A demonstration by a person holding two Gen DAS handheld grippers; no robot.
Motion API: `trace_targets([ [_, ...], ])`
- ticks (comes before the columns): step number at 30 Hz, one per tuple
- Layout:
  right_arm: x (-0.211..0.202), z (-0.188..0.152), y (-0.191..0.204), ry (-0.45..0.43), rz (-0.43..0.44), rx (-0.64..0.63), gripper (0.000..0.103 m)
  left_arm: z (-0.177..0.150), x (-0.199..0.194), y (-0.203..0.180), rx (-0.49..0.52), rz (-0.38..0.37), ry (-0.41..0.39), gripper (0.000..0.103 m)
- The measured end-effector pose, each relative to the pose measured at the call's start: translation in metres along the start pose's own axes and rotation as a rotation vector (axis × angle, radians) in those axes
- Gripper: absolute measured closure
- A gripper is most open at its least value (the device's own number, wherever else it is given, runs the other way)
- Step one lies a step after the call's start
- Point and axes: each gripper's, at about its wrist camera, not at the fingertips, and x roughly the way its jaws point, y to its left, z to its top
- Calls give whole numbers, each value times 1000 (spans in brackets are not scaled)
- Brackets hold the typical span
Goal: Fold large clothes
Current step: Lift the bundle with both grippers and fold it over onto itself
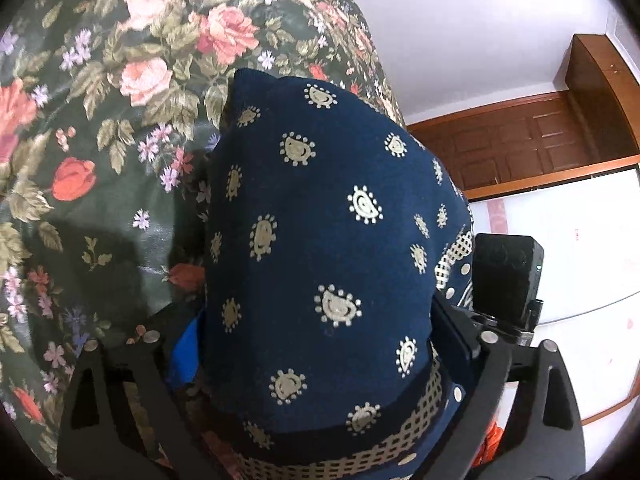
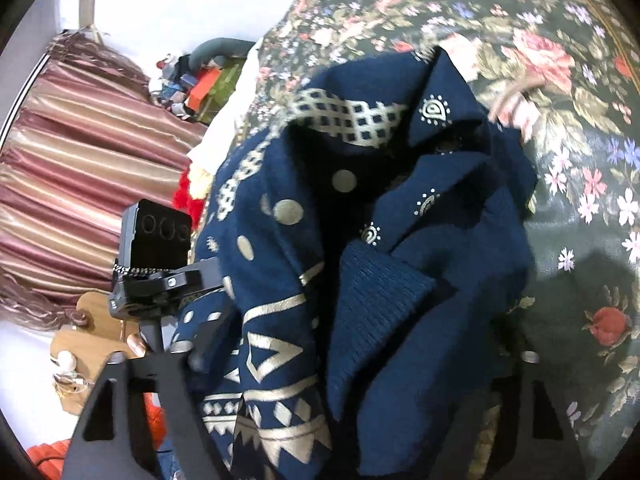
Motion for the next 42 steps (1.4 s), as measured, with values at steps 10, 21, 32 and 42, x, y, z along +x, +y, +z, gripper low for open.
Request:
trace_targets([
  [10, -11, 3, 55, -26, 21, -56, 50, -13, -47, -42, 87, 53, -64, 14],
  [21, -27, 5, 155, -77, 53, -181, 50, -23, -149, -78, 165, 67, -218, 14],
  [32, 50, 2, 217, 6, 83, -230, 50, -34, -225, -24, 114, 109, -291, 14],
  [42, 146, -3, 166, 176, 28, -152, 50, -32, -195, 79, -15, 152, -206, 14],
])
